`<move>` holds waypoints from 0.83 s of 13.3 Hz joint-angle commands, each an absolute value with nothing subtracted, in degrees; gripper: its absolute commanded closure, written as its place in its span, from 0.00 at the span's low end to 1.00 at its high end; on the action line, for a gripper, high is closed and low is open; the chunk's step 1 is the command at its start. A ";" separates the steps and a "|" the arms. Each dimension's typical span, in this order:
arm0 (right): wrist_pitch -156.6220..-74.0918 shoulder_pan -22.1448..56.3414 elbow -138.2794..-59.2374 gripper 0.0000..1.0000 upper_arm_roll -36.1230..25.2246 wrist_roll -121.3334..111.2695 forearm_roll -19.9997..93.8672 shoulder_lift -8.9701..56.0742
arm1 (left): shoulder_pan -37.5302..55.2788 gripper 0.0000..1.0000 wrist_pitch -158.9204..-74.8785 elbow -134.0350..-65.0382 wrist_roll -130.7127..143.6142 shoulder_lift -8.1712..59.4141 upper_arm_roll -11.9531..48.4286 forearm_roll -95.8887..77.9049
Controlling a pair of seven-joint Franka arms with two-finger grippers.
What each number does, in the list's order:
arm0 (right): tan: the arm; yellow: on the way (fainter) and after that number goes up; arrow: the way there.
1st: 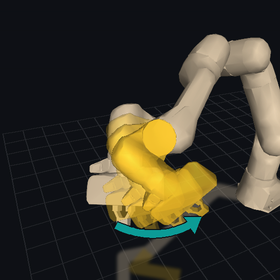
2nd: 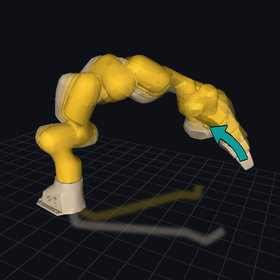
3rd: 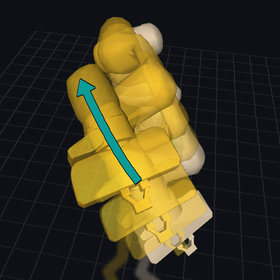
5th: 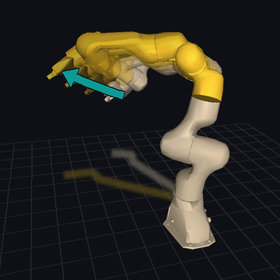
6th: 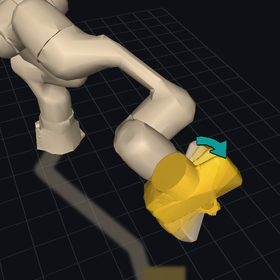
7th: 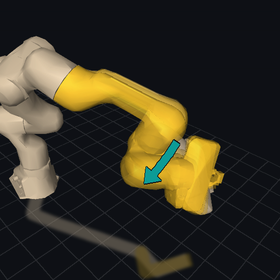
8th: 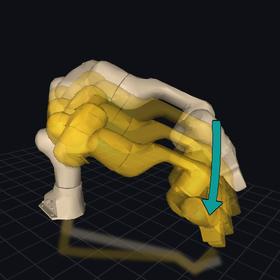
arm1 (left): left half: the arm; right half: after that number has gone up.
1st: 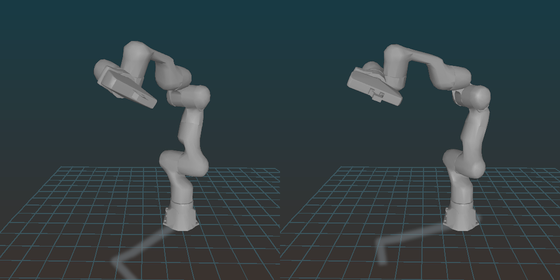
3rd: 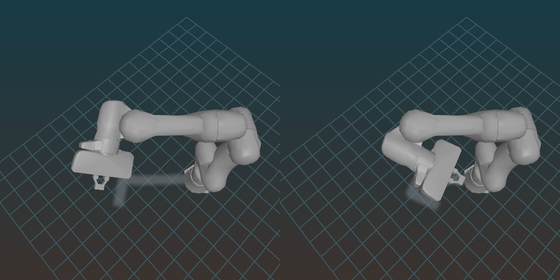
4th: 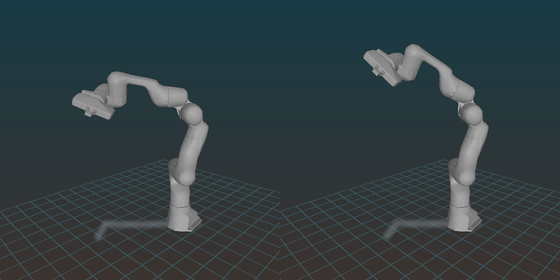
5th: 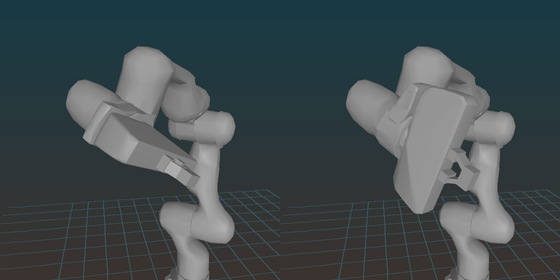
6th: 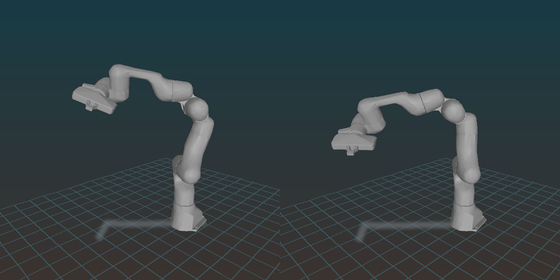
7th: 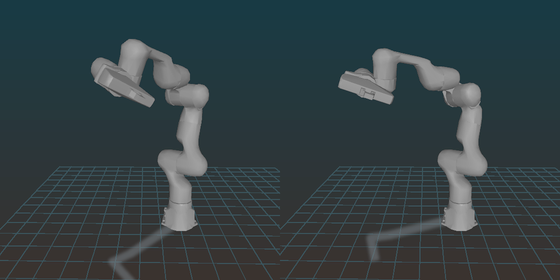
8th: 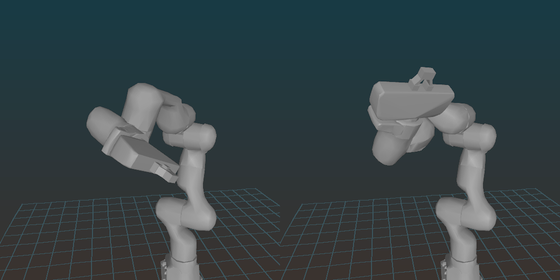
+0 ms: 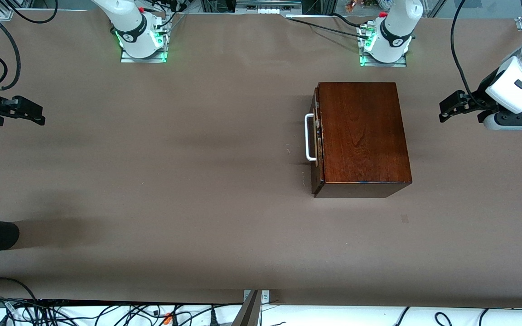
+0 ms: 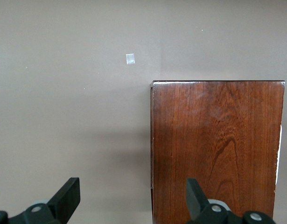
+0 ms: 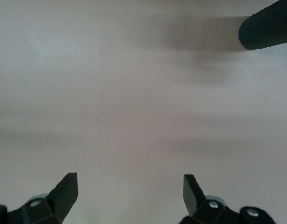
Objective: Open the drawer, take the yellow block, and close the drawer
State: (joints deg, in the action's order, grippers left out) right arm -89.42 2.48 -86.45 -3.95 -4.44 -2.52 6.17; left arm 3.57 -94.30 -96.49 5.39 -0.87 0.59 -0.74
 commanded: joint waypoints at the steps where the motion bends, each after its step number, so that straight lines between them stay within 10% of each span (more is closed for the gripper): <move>1: -89.56 1.67 -86.48 0.00 -3.25 -3.87 -1.67 5.80 | 3.78 0.00 -92.81 -94.31 4.39 0.18 0.62 -0.26; 11: -89.56 1.67 -86.48 0.00 -3.16 -3.87 -1.67 5.80 | 3.78 0.00 -92.64 -94.31 4.75 0.17 0.70 -0.26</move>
